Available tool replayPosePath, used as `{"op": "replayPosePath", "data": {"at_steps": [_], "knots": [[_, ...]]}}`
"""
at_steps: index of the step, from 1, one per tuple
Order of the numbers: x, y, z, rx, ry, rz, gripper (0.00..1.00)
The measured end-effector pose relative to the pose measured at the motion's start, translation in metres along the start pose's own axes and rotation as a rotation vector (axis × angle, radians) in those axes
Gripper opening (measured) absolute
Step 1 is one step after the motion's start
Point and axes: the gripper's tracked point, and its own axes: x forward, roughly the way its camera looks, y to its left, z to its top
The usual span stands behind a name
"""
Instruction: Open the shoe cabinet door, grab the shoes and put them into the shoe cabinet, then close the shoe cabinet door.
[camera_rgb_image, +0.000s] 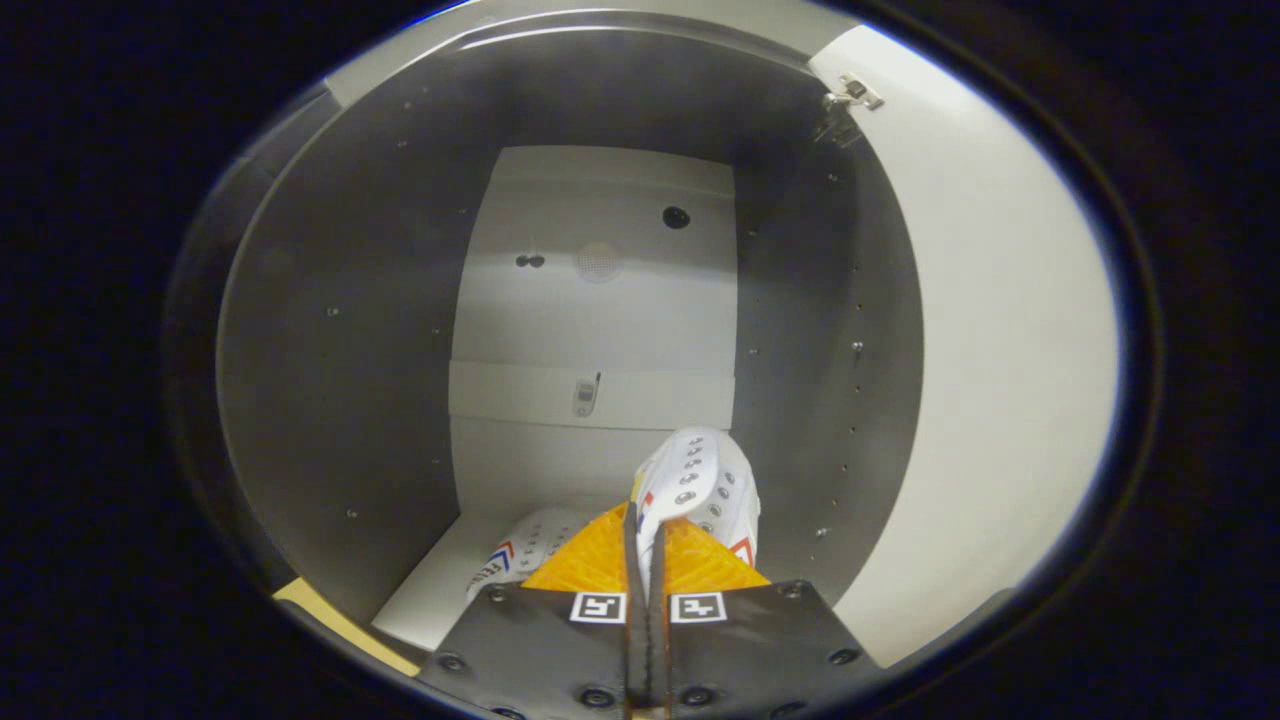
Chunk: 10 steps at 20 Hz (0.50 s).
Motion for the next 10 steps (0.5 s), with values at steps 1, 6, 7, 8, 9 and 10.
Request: {"op": "replayPosePath", "data": {"at_steps": [1,6,7,8,9,10], "knots": [[0.003,0.000,0.000,-0.003,-0.004,-0.003,0.02],[0.044,0.000,-0.003,-0.020,0.036,0.005,0.02],[0.050,0.001,-0.006,-0.024,0.049,0.012,0.02],[0.059,0.003,-0.011,-0.028,0.063,0.018,0.02],[0.064,0.004,-0.017,-0.036,0.082,0.020,0.02],[0.071,0.006,-0.025,-0.045,0.107,0.022,0.02]]}}
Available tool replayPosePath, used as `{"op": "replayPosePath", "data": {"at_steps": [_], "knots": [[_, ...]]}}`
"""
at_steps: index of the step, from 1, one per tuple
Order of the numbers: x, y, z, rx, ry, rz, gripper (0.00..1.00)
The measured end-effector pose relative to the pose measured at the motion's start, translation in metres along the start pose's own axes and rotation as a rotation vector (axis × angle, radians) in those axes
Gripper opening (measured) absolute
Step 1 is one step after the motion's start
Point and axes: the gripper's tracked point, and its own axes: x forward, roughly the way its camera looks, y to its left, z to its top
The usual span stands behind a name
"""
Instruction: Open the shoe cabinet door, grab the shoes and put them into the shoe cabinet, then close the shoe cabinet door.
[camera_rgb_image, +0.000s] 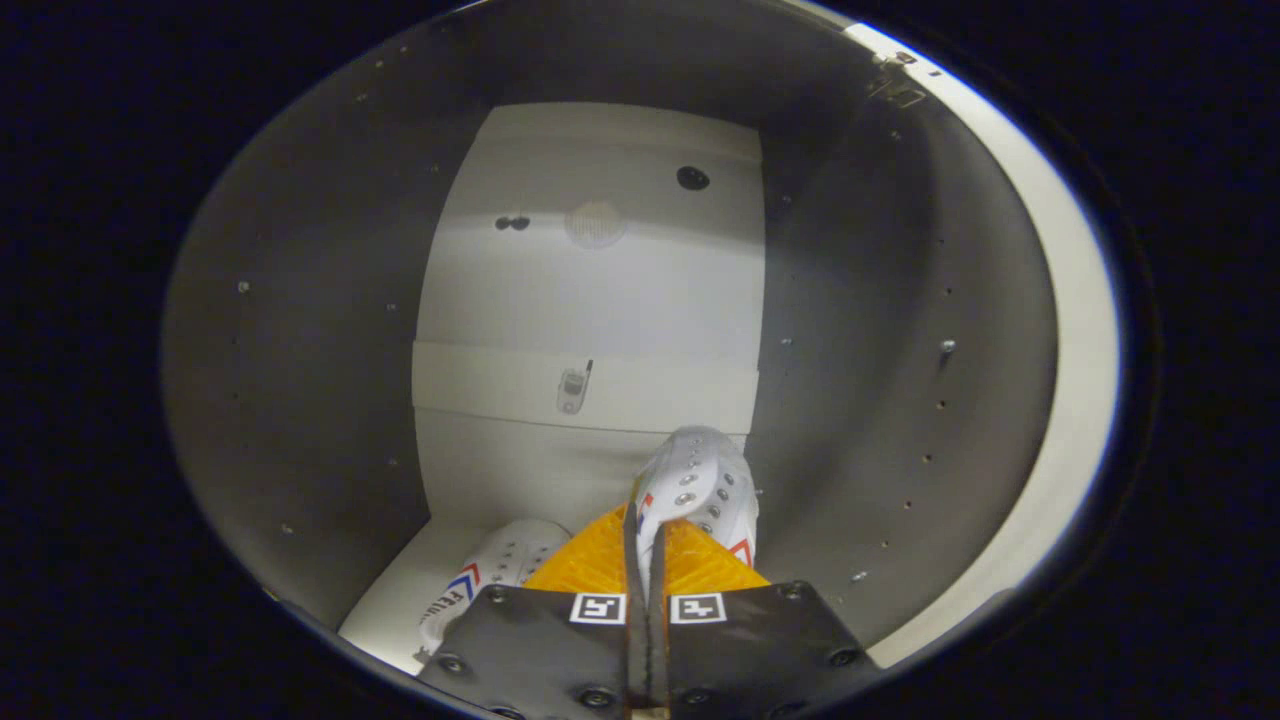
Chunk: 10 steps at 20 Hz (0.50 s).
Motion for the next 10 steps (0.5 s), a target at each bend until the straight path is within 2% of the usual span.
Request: {"op": "replayPosePath", "data": {"at_steps": [10], "knots": [[0.035,0.026,-0.074,-0.086,0.208,0.067,0.02]]}}
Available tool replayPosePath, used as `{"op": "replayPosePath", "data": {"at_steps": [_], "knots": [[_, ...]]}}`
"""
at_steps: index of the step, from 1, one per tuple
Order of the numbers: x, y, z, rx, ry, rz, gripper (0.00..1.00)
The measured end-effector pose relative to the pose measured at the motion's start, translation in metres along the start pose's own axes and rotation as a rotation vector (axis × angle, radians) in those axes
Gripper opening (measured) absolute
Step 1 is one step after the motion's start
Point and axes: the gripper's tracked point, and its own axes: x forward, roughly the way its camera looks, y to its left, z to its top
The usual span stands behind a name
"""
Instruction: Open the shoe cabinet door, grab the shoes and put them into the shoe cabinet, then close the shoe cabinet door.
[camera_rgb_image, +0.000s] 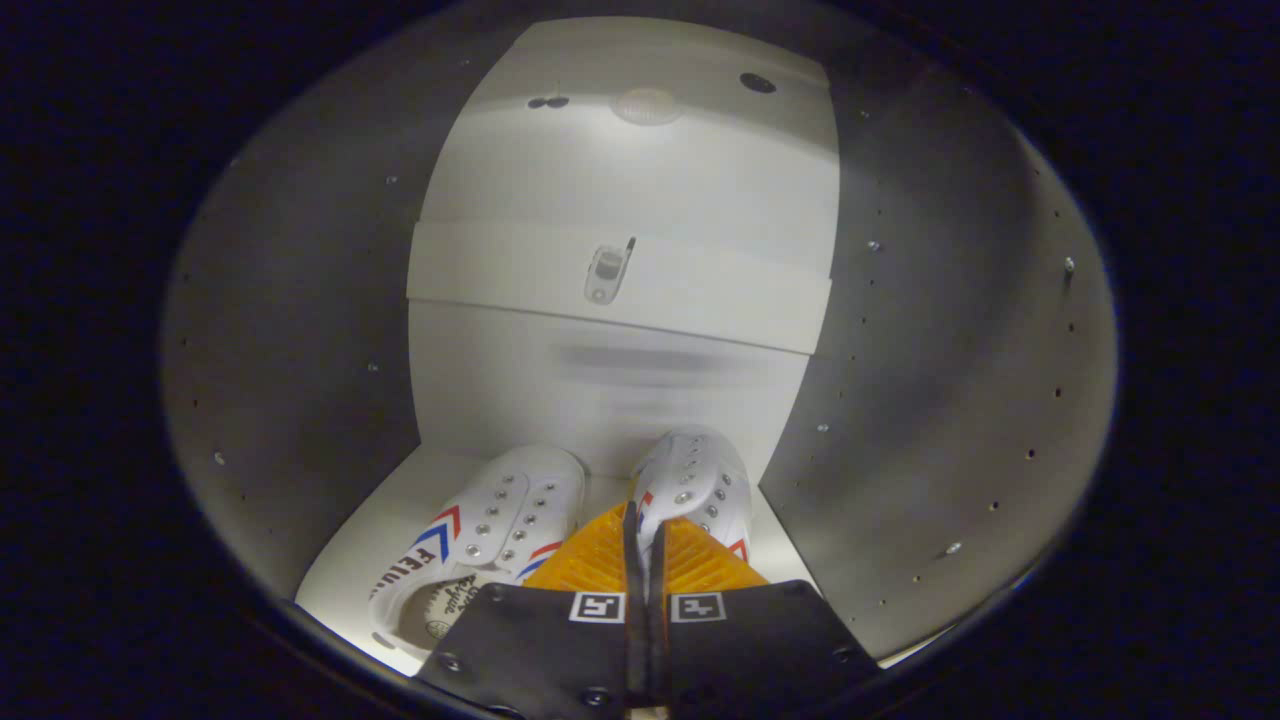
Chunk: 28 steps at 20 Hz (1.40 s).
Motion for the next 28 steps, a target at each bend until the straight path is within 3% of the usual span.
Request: {"op": "replayPosePath", "data": {"at_steps": [8,13,16,18,28], "knots": [[0.011,0.013,-0.023,0.026,0.060,0.030,0.03],[0.009,0.007,-0.024,0.078,0.061,0.012,0.11],[0.002,0.004,-0.025,0.096,0.059,0.012,0.24],[-0.007,0.003,-0.023,0.105,0.048,0.010,0.30],[-0.086,-0.011,-0.008,0.124,-0.053,-0.006,0.30]]}}
